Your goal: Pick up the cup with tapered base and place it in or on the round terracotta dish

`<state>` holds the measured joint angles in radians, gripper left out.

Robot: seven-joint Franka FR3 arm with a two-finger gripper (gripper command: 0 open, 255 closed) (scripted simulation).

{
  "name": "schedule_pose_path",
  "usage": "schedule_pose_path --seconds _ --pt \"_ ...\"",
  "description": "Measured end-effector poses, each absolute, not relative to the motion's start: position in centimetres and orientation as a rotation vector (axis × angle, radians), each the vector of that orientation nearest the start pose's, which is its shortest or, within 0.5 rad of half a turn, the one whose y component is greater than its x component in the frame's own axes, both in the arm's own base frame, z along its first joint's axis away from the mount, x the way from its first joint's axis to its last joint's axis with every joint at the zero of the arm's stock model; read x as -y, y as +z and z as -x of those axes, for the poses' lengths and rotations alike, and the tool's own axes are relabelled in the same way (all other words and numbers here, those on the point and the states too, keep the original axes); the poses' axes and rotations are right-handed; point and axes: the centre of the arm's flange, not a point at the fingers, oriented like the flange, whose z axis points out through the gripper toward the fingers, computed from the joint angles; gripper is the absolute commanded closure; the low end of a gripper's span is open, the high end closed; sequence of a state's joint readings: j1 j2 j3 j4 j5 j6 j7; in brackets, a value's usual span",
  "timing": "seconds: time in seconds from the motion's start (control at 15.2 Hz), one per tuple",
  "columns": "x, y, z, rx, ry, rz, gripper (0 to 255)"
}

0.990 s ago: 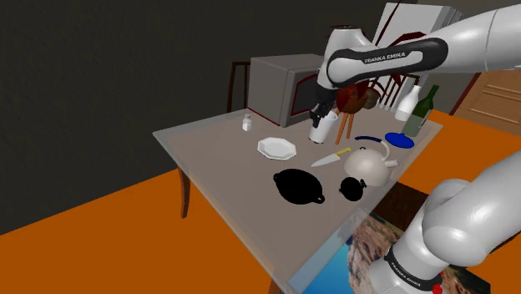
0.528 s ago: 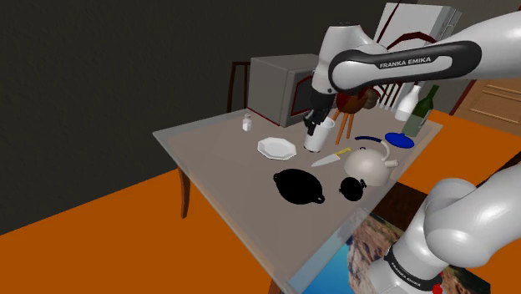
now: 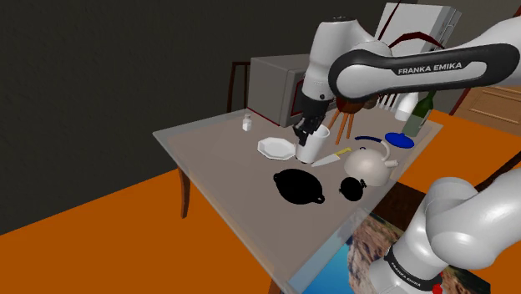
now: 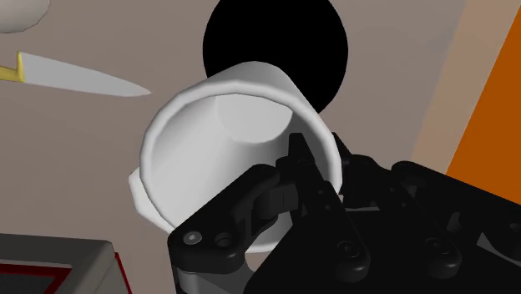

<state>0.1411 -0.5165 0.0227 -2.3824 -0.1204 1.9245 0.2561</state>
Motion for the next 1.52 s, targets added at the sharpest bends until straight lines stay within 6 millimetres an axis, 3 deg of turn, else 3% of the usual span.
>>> schedule_pose_path --seconds 0.26,1.32,1.52 --pt "-7.1 49.7 -39.5 -0.095 -0.134 3.248 255" --pt "-7.2 41.4 -39.5 -0.095 -0.133 3.248 255" --pt "-7.2 41.0 -39.5 -0.095 -0.134 3.248 255"
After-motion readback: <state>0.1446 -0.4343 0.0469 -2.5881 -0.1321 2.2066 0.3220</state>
